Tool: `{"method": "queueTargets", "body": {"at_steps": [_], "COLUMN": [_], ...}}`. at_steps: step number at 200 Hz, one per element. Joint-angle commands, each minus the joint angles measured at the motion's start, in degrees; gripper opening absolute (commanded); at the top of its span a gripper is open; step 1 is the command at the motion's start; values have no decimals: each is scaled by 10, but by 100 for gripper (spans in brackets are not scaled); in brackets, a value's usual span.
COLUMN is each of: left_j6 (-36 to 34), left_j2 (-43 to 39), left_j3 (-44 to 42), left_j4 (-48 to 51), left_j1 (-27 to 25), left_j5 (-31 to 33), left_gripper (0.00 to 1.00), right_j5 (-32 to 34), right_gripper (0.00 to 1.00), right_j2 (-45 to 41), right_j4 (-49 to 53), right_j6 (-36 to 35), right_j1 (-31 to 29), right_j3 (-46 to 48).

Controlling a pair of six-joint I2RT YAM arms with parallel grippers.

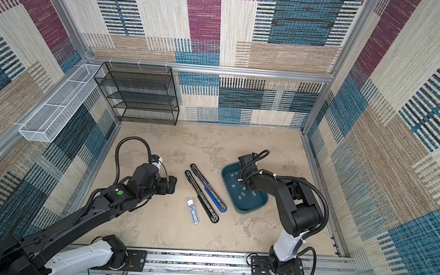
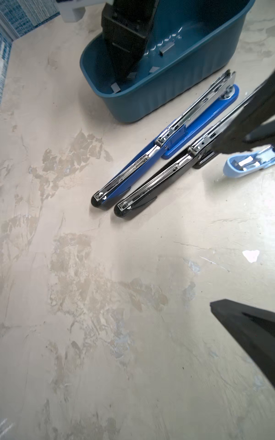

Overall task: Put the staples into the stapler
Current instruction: 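Grasp a staple strip in the teal tray with right gripper while left draws back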

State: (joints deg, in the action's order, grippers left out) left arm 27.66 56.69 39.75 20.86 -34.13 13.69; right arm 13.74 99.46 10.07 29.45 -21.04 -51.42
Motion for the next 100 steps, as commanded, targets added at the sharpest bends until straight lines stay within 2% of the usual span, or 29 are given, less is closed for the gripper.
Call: {"method": "queueTargets", "body": {"at_steps": [1, 32, 66, 100], "left_j6": [-28, -29, -21, -22], "left_j2": [-39, -86, -102, -85], "left_j3": [-25, -55, -87, -107], "left_j4": [-11, 17, 18, -11], "left_j1": [13, 30, 52, 69], "left_j5": [44, 79, 106, 103], "left_gripper": [99, 99, 99, 99], "right_j5": [-13, 5, 1, -5], "right_gripper": [25, 29, 29, 22], "right_j2": [-3, -13, -12, -8], "right_j4": [30, 35, 34, 32], "right_j6": [-6, -6, -9, -11], "right_j1": [-1, -1, -2, -7], "right_j3": [8, 20, 25, 21]}}
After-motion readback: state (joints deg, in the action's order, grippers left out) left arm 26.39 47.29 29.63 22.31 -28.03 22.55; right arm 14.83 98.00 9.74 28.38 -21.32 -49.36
